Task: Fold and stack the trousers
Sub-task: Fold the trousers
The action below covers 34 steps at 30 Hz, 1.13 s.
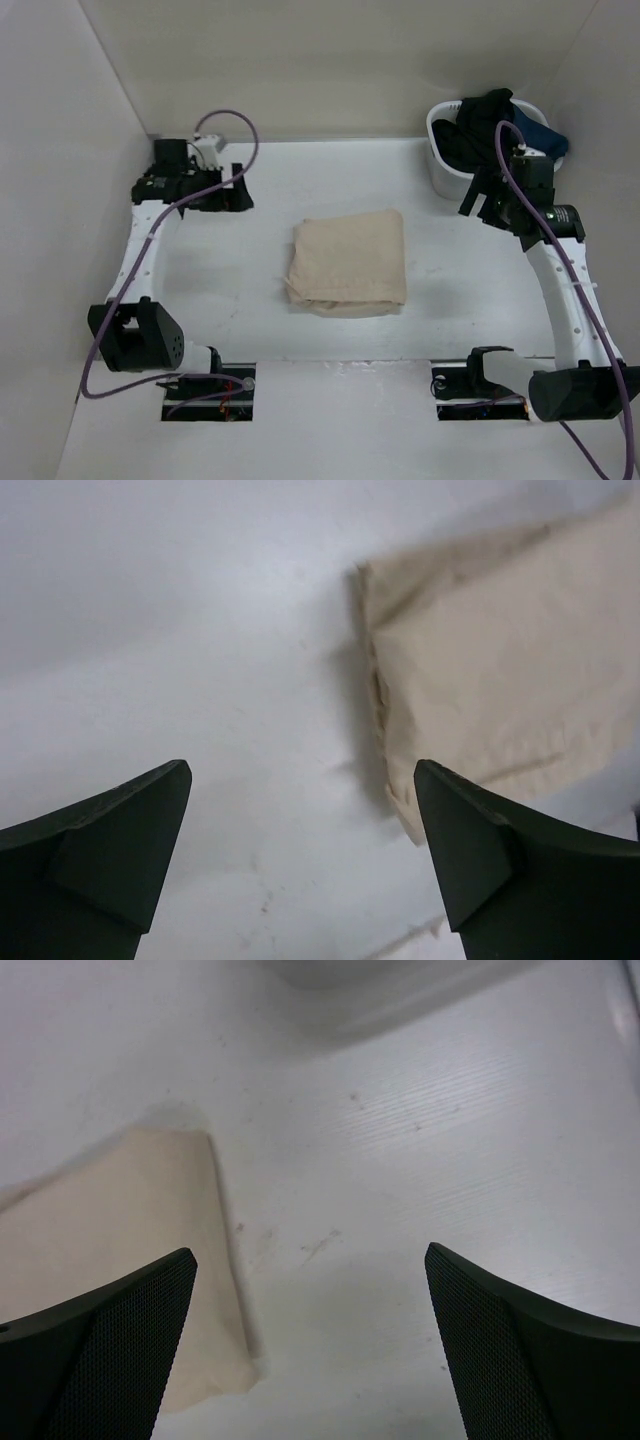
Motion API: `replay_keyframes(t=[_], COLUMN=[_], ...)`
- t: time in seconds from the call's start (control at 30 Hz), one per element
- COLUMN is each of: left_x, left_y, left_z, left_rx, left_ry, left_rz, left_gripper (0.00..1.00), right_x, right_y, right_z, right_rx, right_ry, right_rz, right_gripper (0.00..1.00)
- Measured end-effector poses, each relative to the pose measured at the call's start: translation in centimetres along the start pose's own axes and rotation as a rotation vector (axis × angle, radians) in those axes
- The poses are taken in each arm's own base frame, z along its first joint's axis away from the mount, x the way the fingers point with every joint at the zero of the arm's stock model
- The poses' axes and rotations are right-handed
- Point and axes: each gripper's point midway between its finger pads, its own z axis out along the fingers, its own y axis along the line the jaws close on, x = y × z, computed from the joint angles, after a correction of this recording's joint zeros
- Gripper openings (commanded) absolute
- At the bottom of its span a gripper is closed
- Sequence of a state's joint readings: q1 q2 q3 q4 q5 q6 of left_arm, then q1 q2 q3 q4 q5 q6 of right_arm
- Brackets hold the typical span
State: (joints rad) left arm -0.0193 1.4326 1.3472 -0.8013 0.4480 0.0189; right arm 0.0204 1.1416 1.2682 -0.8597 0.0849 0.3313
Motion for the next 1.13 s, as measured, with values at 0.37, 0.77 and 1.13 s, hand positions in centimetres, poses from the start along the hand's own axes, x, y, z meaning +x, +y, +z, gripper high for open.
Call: replay_keyframes(t=[0.37, 0.77, 1.13], left_x=[-4.8, -5.2, -5.3], left_y=[13.5, 12.8, 12.2], left_z=[-10.5, -11.7, -11.4], left_rx=[-0.384, -0.4, -0.387], left_ry=[-0.347, -0.379, -0.376], left_rz=[-0.244, -0.225, -0.211], left_gripper=[1.0, 1.0, 1.0], right_x=[-4.1, -4.5, -4.8], right_y=[-2.8, -3.1, -3.5], right_z=[-1.0, -1.4, -2.1], right_rx=[0.177, 0.189, 0.193], right_ry=[-0.131, -0.153, -0.174], right_rz=[-0.033, -0.048, -0.035], right_gripper=[1.0, 1.0, 1.0])
